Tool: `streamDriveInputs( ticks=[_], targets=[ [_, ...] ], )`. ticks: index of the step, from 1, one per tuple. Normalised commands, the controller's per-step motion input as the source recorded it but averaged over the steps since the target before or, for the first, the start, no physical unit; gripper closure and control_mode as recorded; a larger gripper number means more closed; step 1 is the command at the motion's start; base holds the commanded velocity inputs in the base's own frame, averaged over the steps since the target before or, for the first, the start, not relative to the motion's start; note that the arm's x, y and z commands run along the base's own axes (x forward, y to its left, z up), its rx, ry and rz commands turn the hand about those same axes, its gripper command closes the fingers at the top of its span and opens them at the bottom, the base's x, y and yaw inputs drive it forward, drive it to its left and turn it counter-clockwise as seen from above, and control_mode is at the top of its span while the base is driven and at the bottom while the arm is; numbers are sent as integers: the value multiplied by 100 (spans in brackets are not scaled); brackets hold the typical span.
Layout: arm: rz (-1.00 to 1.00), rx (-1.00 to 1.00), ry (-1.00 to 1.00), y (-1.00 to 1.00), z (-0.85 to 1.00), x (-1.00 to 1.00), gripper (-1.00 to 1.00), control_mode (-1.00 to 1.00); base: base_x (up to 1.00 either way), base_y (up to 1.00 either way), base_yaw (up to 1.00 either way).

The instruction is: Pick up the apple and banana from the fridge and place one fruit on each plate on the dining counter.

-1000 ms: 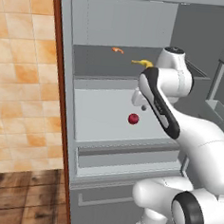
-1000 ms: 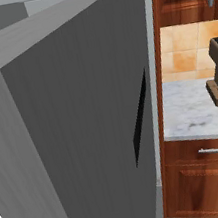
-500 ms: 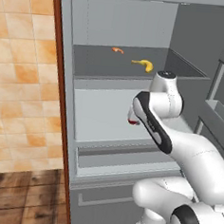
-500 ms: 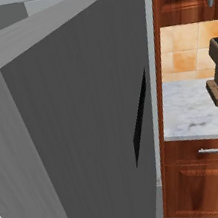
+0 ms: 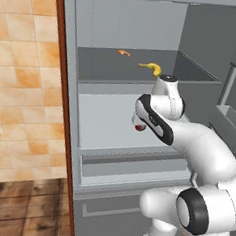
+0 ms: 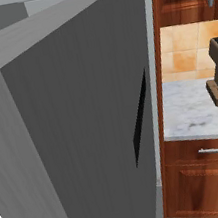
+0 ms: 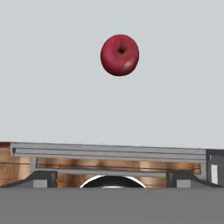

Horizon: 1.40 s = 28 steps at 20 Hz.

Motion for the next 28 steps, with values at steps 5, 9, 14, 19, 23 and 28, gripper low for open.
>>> streamDriveInputs(
  ticks=[5, 9, 14, 19, 23, 28],
  targets=[
    [0, 1, 0, 0, -38, 23, -100, -100, 0, 0, 0],
    [0, 3, 0, 0, -18, 12, -100, -100, 0, 0, 0],
    [0, 1, 0, 0, -22, 20, -100, -100, 0, 0, 0],
    [-1, 0, 0, 0, -9, 30, -100, -100, 0, 0, 0],
    [0, 0, 0, 0, -8, 29, -100, -100, 0, 0, 0],
    [0, 0, 0, 0, -14, 27, -100, -100, 0, 0, 0]
  ],
)
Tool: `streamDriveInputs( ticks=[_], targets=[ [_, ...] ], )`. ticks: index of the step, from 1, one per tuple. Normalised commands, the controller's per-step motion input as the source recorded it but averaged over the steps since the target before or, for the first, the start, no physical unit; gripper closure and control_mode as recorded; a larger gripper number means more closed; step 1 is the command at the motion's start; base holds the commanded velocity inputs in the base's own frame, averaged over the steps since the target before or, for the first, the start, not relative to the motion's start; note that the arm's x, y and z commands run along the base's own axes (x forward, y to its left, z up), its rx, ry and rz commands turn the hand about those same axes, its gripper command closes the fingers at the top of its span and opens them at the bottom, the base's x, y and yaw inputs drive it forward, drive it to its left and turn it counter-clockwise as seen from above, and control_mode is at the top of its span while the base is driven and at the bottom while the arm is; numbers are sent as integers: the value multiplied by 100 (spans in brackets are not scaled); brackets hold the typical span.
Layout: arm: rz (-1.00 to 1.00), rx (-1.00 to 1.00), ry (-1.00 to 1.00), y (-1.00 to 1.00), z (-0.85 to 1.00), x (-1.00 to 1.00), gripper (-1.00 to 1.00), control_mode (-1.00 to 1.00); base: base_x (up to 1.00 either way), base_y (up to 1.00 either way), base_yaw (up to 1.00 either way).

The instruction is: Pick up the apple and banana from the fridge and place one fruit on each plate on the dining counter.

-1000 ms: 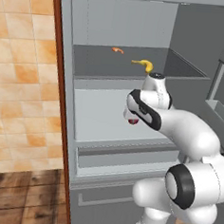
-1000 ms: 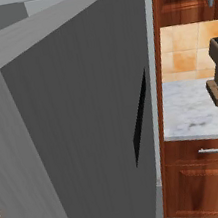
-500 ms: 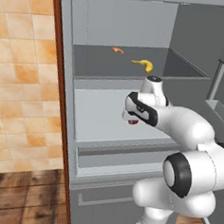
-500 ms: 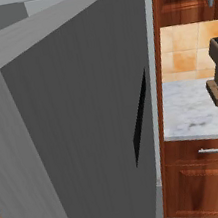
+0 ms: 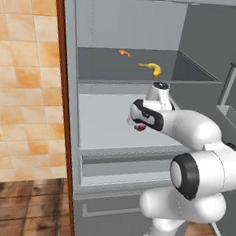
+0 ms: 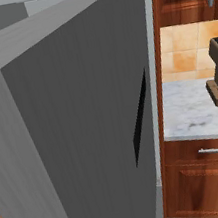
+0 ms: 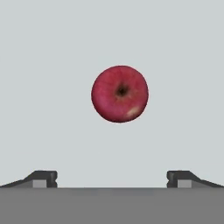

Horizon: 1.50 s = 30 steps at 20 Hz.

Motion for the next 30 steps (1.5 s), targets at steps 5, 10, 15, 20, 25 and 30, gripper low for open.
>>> streamDriveInputs(
  ticks=[5, 10, 15, 20, 25, 30],
  targets=[
    [0, 0, 2, 0, -16, 27, -100, -100, 0, 0, 0],
    [0, 0, 5, 0, -16, 25, -100, -100, 0, 0, 0],
    [0, 1, 6, 0, -8, 21, -100, -100, 0, 0, 0],
    [0, 1, 4, 0, -8, 22, -100, -100, 0, 0, 0],
    [-1, 0, 1, 0, -9, 23, -100, -100, 0, 0, 0],
    [0, 0, 0, 0, -20, 11, -100, -100, 0, 0, 0]
  ],
)
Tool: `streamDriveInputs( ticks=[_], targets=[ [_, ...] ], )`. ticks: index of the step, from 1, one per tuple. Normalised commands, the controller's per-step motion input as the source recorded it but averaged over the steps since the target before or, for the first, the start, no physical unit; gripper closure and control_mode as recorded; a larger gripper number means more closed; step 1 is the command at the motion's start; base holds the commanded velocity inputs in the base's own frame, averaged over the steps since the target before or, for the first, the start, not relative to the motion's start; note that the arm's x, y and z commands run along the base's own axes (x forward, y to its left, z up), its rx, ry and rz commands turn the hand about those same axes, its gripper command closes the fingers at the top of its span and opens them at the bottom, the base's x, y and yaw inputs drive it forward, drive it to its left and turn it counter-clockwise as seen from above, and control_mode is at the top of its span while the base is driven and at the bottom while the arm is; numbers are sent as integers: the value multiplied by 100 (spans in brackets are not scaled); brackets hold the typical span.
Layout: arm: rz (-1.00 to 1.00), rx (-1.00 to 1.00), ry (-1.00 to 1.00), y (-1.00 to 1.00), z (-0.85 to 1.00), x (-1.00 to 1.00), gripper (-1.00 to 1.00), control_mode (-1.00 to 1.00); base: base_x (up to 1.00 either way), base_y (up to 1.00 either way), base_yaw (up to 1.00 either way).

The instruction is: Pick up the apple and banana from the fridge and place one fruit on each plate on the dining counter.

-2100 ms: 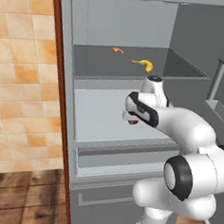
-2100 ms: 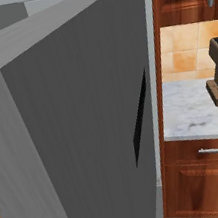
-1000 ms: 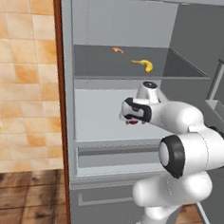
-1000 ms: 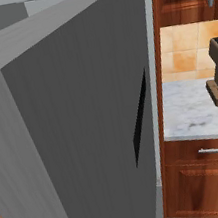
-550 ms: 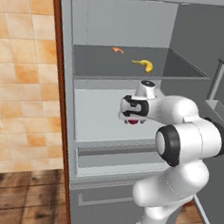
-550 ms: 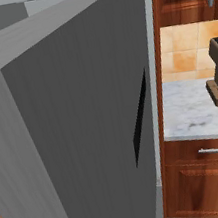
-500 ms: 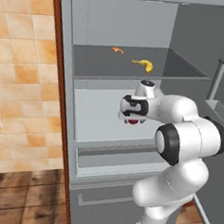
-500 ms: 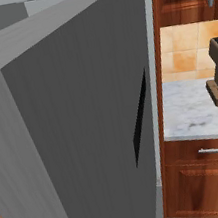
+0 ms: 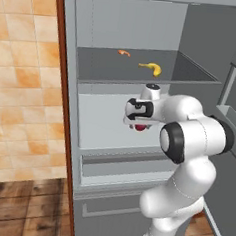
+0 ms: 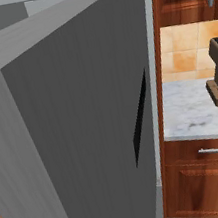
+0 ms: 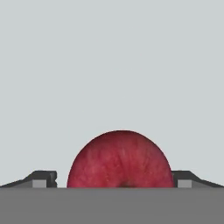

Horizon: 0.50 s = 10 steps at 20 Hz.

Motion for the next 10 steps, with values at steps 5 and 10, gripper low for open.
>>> streamDriveInputs(
  ticks=[5, 10],
  targets=[
    [0, 0, 0, 0, -34, -2, 100, -100, 0, 0, 0],
    [0, 0, -5, 0, -31, -57, 100, -100, 0, 0, 0]
  ],
)
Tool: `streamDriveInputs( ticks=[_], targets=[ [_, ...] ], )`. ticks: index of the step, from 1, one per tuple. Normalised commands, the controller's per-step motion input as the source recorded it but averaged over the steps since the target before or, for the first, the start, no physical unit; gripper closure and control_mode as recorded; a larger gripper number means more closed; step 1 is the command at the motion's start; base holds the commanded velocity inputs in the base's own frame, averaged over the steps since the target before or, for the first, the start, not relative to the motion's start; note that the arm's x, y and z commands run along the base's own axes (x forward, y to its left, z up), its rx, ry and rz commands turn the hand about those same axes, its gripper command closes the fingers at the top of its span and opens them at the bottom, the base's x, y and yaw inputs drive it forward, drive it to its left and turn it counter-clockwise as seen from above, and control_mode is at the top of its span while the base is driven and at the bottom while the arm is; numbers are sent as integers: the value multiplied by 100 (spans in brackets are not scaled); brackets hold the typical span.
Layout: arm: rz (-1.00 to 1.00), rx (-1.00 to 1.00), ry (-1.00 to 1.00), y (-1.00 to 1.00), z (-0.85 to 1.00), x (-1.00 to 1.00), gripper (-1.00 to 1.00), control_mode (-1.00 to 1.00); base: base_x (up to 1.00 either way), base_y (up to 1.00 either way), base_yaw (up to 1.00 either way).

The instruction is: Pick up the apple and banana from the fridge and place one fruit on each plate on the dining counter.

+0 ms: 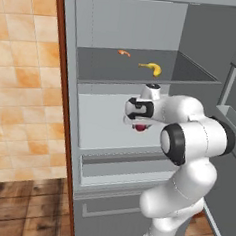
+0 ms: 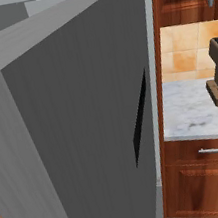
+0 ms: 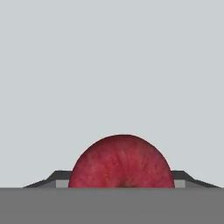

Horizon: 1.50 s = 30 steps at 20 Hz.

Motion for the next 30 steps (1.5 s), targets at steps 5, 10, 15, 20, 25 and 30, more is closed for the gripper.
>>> streamDriveInputs(
  ticks=[5, 10, 15, 20, 25, 30],
  targets=[
    [-1, 3, -26, 0, -15, -100, 100, -100, 0, 0, 0],
    [-5, 5, -7, -1, 52, -47, 100, -100, 0, 0, 0],
    [-4, 8, 1, -3, 83, -44, 100, -100, 0, 0, 0],
    [0, 3, 0, 8, 62, -98, 100, -100, 0, 0, 0],
    [-3, 0, 0, 10, 60, -100, 100, -100, 0, 0, 0],
    [-10, 0, -1, 3, 52, -100, 100, -100, 0, 0, 0]
  ],
)
